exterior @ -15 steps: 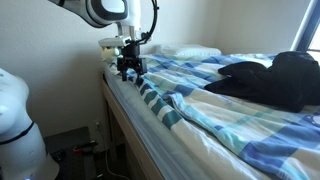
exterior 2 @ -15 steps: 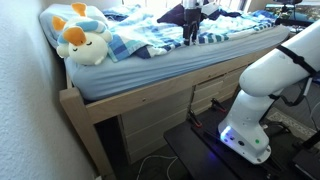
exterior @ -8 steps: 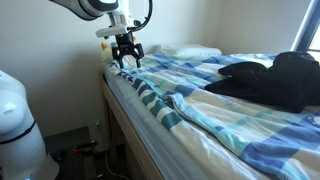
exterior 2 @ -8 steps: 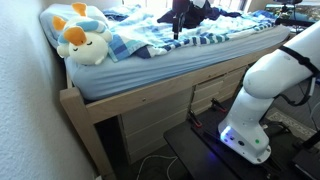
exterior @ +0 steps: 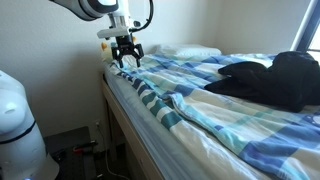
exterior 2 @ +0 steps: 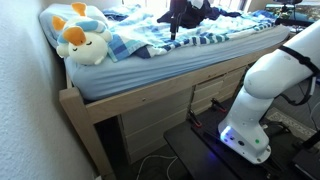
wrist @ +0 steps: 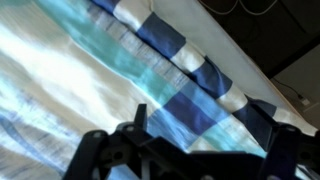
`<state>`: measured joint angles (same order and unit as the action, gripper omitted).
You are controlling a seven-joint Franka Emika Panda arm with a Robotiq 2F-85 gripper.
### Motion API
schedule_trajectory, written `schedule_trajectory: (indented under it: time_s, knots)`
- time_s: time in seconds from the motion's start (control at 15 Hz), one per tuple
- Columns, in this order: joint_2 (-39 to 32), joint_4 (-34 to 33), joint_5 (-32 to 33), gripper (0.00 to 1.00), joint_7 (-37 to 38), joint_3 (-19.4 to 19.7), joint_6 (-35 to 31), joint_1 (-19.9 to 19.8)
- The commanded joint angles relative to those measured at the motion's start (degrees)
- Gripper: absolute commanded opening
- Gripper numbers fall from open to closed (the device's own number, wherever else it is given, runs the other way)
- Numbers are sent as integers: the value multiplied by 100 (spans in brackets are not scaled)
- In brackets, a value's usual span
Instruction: Place the stuffed duck under the the duvet cover
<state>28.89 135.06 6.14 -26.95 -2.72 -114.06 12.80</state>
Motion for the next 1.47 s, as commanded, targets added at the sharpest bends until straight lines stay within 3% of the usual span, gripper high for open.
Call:
schedule_trajectory:
  time_s: [0.0, 0.27, 0.47, 1.0, 1.27, 1.4]
  knots:
    - [-304, -15, -462, 100, -692, 82, -727, 406]
    - [-882, -108, -1231, 100, -1696, 70, -1459, 872]
    - [-971, -335, -1723, 100, -2249, -47, -1023, 997]
    - [-605, -1035, -1689, 100, -2472, -423, 222, 1010]
    - [-690, -976, -1973, 100, -2634, -412, 469, 1025]
    - [-768, -844, -1939, 100, -2836, -459, 199, 982]
